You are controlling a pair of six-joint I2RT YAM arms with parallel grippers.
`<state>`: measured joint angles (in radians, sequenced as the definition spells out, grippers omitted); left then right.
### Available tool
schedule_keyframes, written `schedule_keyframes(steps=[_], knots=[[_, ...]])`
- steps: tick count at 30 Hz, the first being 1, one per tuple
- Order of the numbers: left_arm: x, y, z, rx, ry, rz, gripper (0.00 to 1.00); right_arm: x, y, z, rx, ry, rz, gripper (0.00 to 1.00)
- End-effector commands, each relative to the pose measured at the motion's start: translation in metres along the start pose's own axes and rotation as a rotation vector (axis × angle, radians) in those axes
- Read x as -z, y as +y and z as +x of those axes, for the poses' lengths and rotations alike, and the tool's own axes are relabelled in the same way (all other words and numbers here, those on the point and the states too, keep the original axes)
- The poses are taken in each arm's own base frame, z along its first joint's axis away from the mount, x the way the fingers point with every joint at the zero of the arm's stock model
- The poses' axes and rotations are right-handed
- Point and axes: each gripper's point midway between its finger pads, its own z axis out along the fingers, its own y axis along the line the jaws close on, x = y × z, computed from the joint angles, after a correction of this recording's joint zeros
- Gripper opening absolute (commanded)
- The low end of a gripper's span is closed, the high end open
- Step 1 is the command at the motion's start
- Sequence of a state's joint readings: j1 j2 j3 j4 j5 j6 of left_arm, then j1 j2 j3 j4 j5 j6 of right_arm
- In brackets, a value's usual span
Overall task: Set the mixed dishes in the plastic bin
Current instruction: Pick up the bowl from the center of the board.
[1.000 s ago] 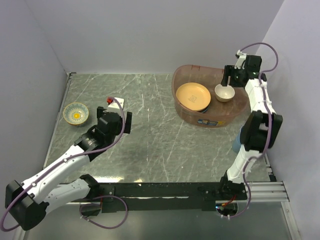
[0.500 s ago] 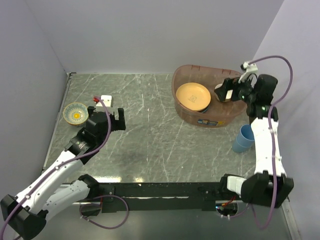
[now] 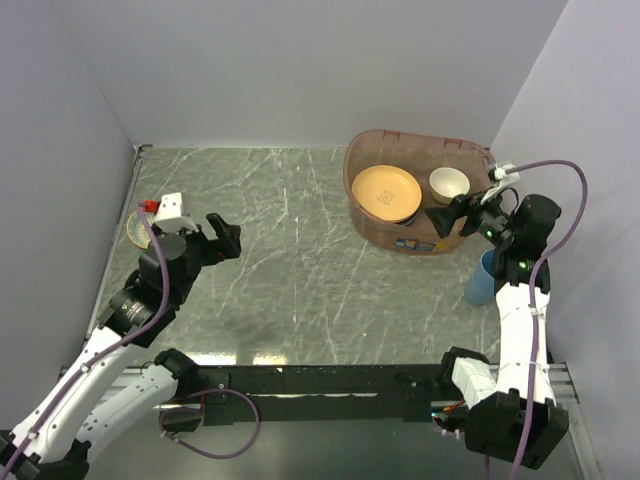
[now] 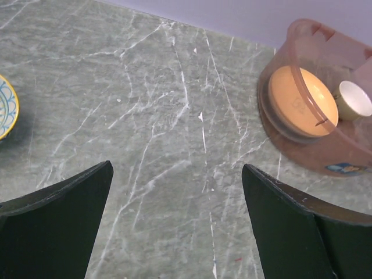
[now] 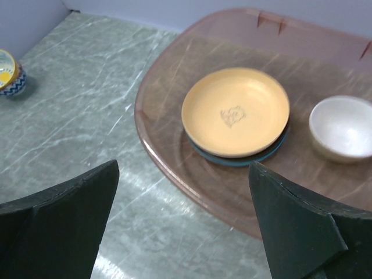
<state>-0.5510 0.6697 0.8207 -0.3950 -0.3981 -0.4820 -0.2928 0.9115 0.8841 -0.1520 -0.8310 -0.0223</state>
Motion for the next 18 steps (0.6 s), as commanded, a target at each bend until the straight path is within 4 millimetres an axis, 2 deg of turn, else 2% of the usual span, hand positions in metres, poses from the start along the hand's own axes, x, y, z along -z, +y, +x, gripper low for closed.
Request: schedule_keyframes(steps=[1, 5, 11, 12, 13, 14, 15, 16, 17, 18], knots=[[0.006, 0.005, -0.016, 0.105, -0.039, -0.046, 0.99, 0.006, 0.004, 0.001, -0.026, -0.028, -0.054, 1.0], [0.0, 0.008, -0.018, 0.143, -0.042, -0.057, 0.99, 0.008, 0.004, 0.008, -0.073, -0.031, -0.086, 1.0], [-0.025, 0.022, -0.014, 0.244, 0.0, -0.044, 0.99, 0.008, 0.009, 0.008, -0.08, -0.029, -0.109, 1.0], [-0.029, 0.038, -0.016, 0.272, -0.011, -0.079, 0.99, 0.008, 0.008, 0.008, -0.08, -0.029, -0.103, 1.0], [-0.03, 0.034, -0.013, 0.296, 0.017, -0.037, 0.99, 0.009, 0.008, 0.007, -0.072, -0.033, -0.1, 1.0], [-0.034, 0.039, -0.012, 0.327, 0.024, -0.04, 0.99, 0.009, 0.008, 0.007, -0.07, -0.032, -0.096, 1.0], [-0.038, 0.057, -0.014, 0.362, 0.014, -0.071, 0.99, 0.009, 0.006, 0.008, -0.071, -0.031, -0.091, 1.0], [-0.04, 0.054, -0.008, 0.4, 0.055, -0.031, 0.99, 0.009, 0.006, 0.007, -0.066, -0.03, -0.086, 1.0], [-0.041, 0.075, -0.009, 0.442, 0.046, -0.074, 0.99, 0.009, 0.006, 0.007, -0.066, -0.03, -0.085, 1.0], [-0.043, 0.081, -0.008, 0.467, 0.048, -0.074, 0.99, 0.009, 0.005, 0.008, -0.066, -0.031, -0.082, 1.0]])
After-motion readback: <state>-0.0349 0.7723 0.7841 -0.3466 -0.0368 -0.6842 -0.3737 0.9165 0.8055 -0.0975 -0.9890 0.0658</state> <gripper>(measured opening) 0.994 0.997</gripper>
